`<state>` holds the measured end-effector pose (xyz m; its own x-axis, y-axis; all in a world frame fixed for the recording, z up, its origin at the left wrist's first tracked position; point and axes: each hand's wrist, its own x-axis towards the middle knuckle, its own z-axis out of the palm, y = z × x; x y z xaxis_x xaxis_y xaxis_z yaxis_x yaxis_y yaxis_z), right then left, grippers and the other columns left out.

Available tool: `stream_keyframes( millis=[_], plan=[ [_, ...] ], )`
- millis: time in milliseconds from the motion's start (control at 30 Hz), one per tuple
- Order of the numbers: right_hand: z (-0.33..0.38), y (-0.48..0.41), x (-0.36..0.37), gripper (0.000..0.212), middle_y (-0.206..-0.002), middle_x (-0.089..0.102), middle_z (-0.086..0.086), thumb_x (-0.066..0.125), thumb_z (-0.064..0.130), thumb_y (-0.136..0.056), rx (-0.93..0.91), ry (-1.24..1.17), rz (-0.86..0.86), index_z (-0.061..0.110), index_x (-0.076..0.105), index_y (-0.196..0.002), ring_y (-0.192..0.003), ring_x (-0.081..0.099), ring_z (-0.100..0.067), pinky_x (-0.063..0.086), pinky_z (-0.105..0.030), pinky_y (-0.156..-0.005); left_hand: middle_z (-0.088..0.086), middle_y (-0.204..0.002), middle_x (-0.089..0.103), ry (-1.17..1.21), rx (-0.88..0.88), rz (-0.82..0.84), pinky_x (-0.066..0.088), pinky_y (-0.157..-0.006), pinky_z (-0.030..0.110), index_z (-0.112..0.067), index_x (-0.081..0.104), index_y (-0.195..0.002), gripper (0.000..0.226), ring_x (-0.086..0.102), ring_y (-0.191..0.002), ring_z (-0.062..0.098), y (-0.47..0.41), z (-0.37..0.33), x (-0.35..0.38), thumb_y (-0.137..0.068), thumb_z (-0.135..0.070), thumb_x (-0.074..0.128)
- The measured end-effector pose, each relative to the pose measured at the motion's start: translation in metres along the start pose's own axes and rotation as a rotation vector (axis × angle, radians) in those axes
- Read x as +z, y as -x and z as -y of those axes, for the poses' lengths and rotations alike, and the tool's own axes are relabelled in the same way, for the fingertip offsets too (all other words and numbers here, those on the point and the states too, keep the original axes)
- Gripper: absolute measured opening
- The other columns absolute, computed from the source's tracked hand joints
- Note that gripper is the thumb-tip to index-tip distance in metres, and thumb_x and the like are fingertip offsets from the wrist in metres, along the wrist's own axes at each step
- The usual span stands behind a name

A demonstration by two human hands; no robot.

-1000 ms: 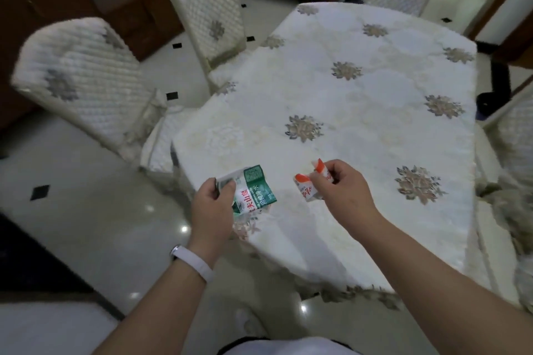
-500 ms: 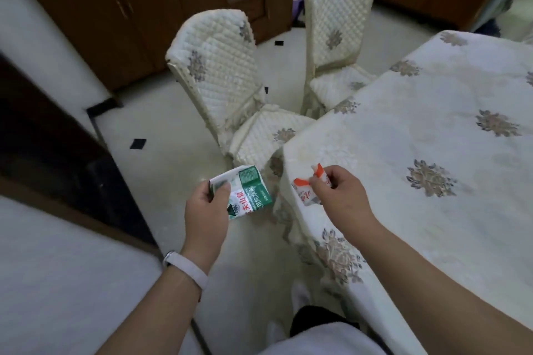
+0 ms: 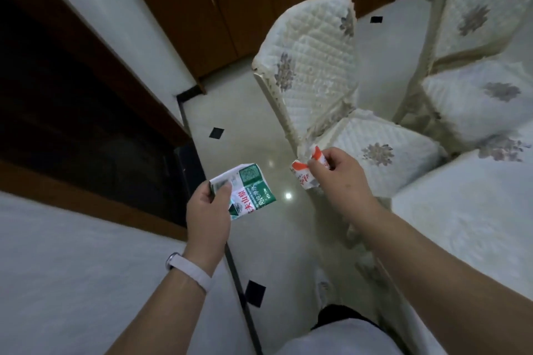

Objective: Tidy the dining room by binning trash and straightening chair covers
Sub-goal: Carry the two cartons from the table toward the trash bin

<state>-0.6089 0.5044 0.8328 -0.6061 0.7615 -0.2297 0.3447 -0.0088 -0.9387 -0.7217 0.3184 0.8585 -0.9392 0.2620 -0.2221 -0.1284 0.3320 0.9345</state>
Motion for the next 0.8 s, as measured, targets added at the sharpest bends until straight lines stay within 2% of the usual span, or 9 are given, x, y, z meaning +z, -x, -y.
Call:
stream_keyframes(
  millis=[167, 267, 433, 600, 700, 800],
  plan=[
    [0.039, -0.066, 0.032, 0.025, -0.08, 0.068, -0.006, 0.065, 0.037, -0.09, -0.039, 0.011, 0.082, 0.012, 0.064, -0.088, -0.073, 0.067, -0.024, 0.056, -0.044, -0.068, 0.0, -0.083, 0.074, 0.036, 0.005, -0.081, 0.057, -0.062, 0.031, -0.015, 0.068, -0.095, 0.01, 0.072, -0.073, 0.012, -0.06, -0.027, -0.003, -0.097, -0.018, 0.059],
    [0.063, -0.09, 0.054, 0.021, -0.072, 0.066, 0.002, 0.065, 0.036, -0.091, -0.079, 0.013, 0.128, 0.015, 0.064, -0.086, -0.065, 0.064, -0.014, 0.052, -0.035, -0.062, 0.0, -0.085, 0.075, 0.066, 0.006, -0.104, 0.056, -0.061, 0.029, -0.015, 0.068, -0.097, 0.009, 0.072, -0.075, 0.013, -0.087, -0.037, -0.015, -0.097, -0.018, 0.059],
    [0.09, -0.133, 0.097, 0.022, -0.073, 0.061, -0.005, 0.065, 0.032, -0.091, -0.093, 0.05, 0.184, 0.012, 0.061, -0.084, -0.06, 0.051, -0.012, 0.04, -0.027, -0.058, 0.001, -0.083, 0.074, 0.088, 0.013, -0.138, 0.056, -0.061, 0.029, -0.016, 0.068, -0.094, 0.01, 0.072, -0.073, 0.011, -0.146, -0.041, -0.038, -0.098, -0.018, 0.059],
    [0.105, -0.186, 0.143, 0.02, -0.07, 0.058, 0.002, 0.064, 0.031, -0.092, -0.071, 0.093, 0.165, 0.012, 0.062, -0.086, -0.057, 0.05, -0.008, 0.041, -0.026, -0.057, 0.002, -0.086, 0.075, 0.137, -0.008, -0.109, 0.059, -0.069, 0.038, -0.019, 0.069, -0.094, 0.011, 0.073, -0.08, 0.019, -0.237, -0.035, -0.042, -0.098, -0.018, 0.059],
    [0.124, -0.22, 0.168, 0.021, -0.07, 0.062, -0.003, 0.064, 0.033, -0.092, -0.069, 0.14, 0.117, 0.014, 0.062, -0.086, -0.058, 0.051, -0.011, 0.041, -0.028, -0.057, 0.003, -0.086, 0.075, 0.167, -0.02, -0.065, 0.06, -0.071, 0.044, -0.019, 0.069, -0.093, 0.011, 0.073, -0.083, 0.026, -0.297, -0.039, -0.039, -0.097, -0.016, 0.059],
    [0.152, -0.254, 0.187, 0.019, -0.069, 0.06, -0.002, 0.063, 0.033, -0.093, -0.089, 0.178, 0.051, 0.018, 0.061, -0.081, -0.053, 0.048, -0.003, 0.038, -0.017, -0.05, 0.005, -0.085, 0.074, 0.174, 0.019, -0.015, 0.06, -0.074, 0.049, -0.018, 0.068, -0.089, 0.013, 0.072, -0.083, 0.028, -0.358, -0.063, -0.039, -0.097, -0.014, 0.059]
  ],
)
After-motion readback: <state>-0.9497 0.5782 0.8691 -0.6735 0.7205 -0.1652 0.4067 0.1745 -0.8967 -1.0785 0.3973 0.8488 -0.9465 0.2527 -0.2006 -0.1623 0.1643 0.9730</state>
